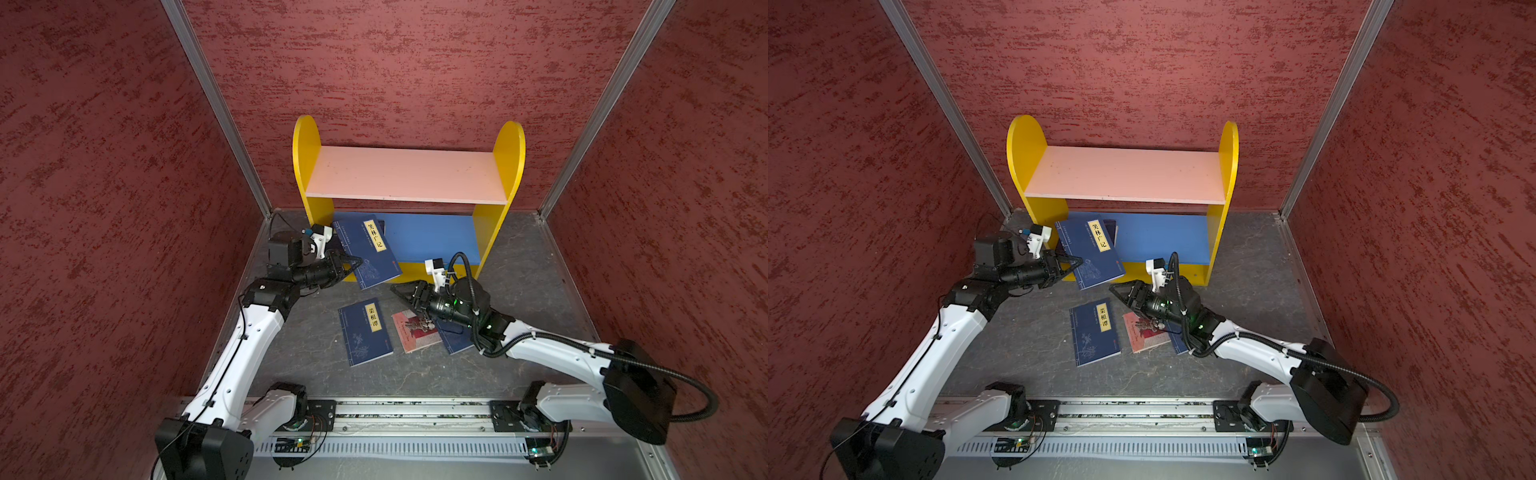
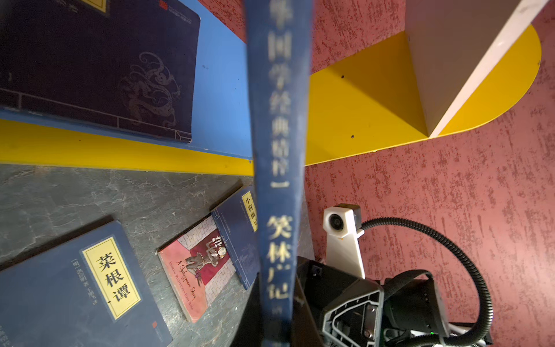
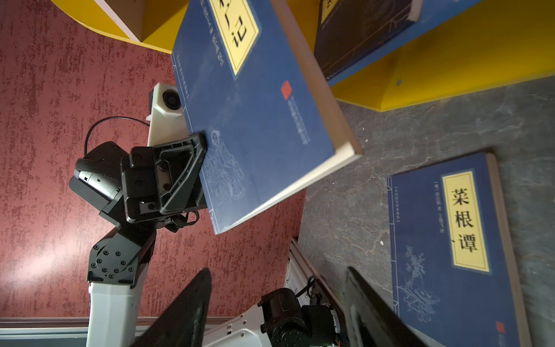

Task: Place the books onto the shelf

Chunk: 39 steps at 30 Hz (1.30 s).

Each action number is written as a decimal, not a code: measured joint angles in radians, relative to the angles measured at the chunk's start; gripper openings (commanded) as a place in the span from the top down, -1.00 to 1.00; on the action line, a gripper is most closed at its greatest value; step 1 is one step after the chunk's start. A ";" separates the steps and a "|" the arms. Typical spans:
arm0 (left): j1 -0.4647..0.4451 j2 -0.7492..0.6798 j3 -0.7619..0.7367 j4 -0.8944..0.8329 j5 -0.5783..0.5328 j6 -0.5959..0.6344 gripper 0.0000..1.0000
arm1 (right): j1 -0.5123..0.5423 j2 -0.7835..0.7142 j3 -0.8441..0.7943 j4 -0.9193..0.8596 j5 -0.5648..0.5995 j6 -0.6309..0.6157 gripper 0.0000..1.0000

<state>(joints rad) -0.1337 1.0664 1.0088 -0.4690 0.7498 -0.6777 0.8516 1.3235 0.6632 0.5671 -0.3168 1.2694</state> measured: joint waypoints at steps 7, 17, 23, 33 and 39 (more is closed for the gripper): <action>0.010 0.013 -0.016 0.040 0.001 -0.100 1.00 | 0.002 0.133 0.062 0.132 -0.016 0.040 -0.41; 0.014 0.013 -0.056 0.097 0.014 -0.235 1.00 | 0.002 0.230 0.148 0.222 -0.010 0.056 -0.38; 0.016 0.012 -0.074 0.133 0.030 -0.285 1.00 | 0.002 0.283 0.151 0.241 0.013 0.075 -0.27; 0.016 -0.017 -0.125 0.163 0.037 -0.349 1.00 | 0.002 0.301 0.166 0.296 0.037 0.096 0.23; 0.017 -0.030 -0.144 0.171 0.036 -0.365 1.00 | -0.005 0.315 0.166 0.329 0.038 0.108 0.64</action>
<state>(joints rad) -0.1169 1.0367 0.8646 -0.2977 0.7856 -1.0428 0.8467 1.6382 0.8291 0.8959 -0.2787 1.3769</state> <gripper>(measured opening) 0.109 0.225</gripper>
